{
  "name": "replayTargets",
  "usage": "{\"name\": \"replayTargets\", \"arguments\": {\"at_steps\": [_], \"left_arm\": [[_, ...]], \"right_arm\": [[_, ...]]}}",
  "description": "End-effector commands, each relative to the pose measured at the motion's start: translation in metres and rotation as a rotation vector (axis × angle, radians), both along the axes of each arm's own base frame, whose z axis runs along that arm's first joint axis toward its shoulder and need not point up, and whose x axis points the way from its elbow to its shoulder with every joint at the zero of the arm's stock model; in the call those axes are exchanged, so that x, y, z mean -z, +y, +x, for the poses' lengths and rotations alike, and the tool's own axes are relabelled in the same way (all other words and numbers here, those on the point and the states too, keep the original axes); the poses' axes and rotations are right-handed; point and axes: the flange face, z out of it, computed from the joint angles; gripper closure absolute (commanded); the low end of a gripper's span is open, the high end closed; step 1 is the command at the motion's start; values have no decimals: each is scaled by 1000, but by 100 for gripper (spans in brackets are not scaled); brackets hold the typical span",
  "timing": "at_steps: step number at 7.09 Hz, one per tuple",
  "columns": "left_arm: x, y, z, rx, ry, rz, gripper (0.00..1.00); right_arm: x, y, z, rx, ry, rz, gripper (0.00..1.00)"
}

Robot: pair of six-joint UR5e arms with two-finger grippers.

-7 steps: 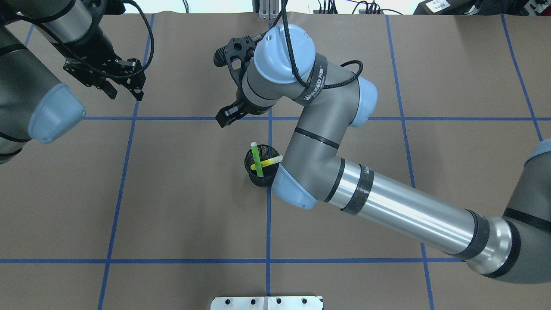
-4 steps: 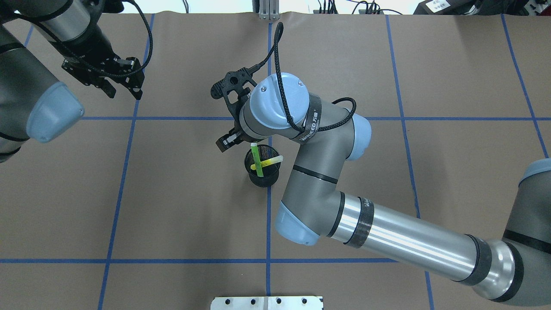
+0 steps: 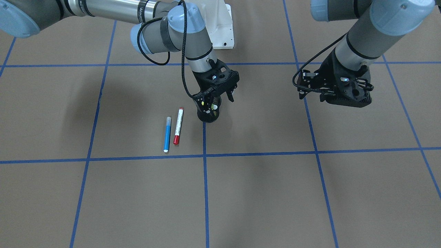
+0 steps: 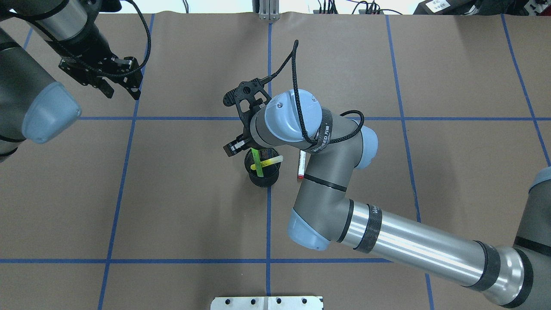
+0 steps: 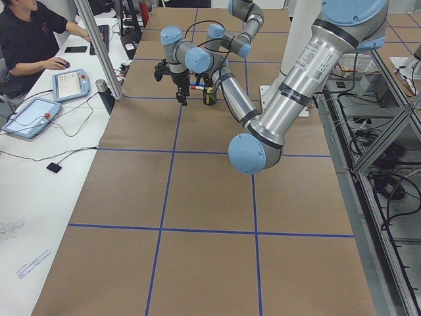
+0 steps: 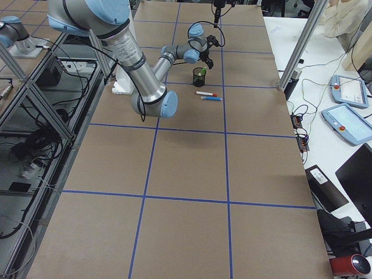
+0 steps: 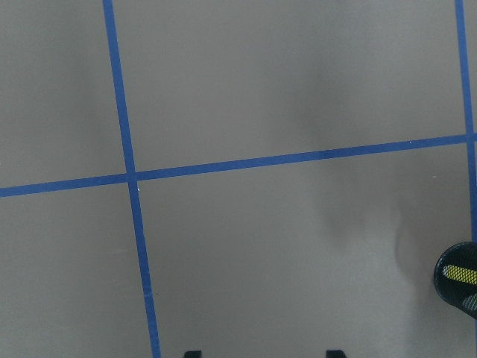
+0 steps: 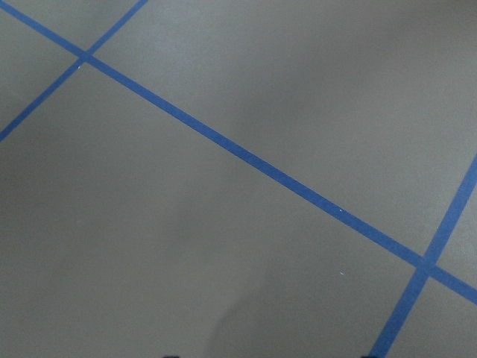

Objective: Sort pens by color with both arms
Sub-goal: 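Lower the right gripper over the cup toward the highlighters, then close the right gripper on the green highlighter in the cup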

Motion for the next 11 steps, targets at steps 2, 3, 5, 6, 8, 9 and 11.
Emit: {"name": "replayTargets", "arguments": {"at_steps": [2,3,5,6,8,9,11], "left_arm": [[1,1,-1,1,0,-1,36],[-1,0,0,1,-2,-4,36],[-1,0,0,0,-2,-2,36],[-1,0,0,0,-2,-4,36],[-1,0,0,1,-2,-4,36],[-1,0,1,0,-2,-4,36],[-1,0,1,0,-2,-5,36]], "right_arm": [[-4,-1,0,-30,-15,-61,20],[-4,0,-1,-29,-16,-63,24],[-4,0,-1,-39,-24,-87,38],[-4,0,-1,-40,-28,-95,45],[-4,1,-1,-45,-34,-115,60],[-5,2,-1,-39,-36,-126,63],[-5,2,-1,-44,-42,-143,63]]}}
